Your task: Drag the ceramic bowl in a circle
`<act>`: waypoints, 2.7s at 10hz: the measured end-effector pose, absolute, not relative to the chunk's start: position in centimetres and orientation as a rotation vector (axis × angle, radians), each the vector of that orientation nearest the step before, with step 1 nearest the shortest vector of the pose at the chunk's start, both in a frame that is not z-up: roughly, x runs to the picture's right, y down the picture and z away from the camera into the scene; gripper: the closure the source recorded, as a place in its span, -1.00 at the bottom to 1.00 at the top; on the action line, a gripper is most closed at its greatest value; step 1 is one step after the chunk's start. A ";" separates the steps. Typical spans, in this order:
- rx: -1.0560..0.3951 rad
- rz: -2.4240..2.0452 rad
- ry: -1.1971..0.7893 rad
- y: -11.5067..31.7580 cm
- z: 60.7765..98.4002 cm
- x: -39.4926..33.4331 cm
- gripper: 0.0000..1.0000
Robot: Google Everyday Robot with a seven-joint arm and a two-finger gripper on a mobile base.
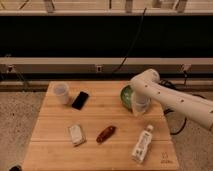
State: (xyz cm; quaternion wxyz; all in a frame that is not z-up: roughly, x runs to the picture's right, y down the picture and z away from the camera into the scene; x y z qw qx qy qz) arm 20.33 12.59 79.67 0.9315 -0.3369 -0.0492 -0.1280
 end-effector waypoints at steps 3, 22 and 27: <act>-0.681 -0.215 -0.104 9.6 79.9 23.0 -0.60; -0.704 -0.216 -0.137 14.8 85.4 23.3 0.89; -0.714 -0.361 -0.166 15.9 83.4 17.3 0.92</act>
